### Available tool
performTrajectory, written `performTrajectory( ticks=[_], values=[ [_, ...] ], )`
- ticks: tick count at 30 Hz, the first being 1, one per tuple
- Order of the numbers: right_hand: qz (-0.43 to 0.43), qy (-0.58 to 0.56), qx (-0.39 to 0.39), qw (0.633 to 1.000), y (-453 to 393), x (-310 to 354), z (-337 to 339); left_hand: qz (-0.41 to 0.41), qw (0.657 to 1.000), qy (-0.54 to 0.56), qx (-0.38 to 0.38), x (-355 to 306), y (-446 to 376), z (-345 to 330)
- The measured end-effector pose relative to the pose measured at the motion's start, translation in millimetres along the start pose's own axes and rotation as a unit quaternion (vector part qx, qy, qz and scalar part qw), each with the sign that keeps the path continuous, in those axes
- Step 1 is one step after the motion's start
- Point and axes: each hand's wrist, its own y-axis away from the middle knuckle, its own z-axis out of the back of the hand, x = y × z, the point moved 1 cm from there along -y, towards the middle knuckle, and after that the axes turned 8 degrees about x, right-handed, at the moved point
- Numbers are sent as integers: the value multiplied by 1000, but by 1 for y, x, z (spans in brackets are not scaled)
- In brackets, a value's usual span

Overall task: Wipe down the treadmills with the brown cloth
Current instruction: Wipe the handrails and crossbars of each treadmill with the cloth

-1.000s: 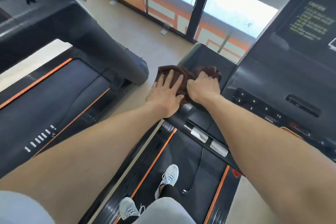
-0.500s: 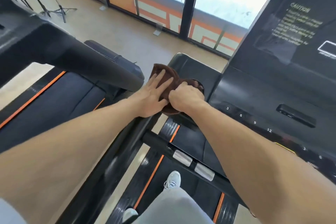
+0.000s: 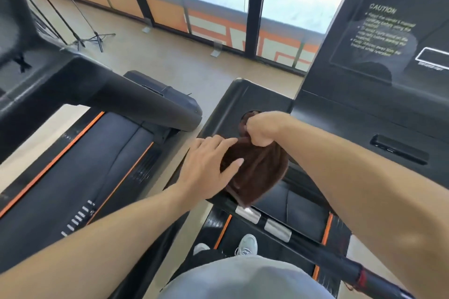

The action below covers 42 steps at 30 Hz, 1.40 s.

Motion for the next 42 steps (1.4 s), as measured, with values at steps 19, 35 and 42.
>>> performTrajectory(
  ticks=[19,35,42],
  values=[
    [90,-176,-405,893,-26,73,-91,378,884,275,11,57,-26,-15],
    [-123,-200,-316,919,-100,27,5,380,889,254,31,55,-26,-13],
    [-150,-190,-246,938,-13,54,-46,349,904,239,67,50,-25,-6]
  ],
)
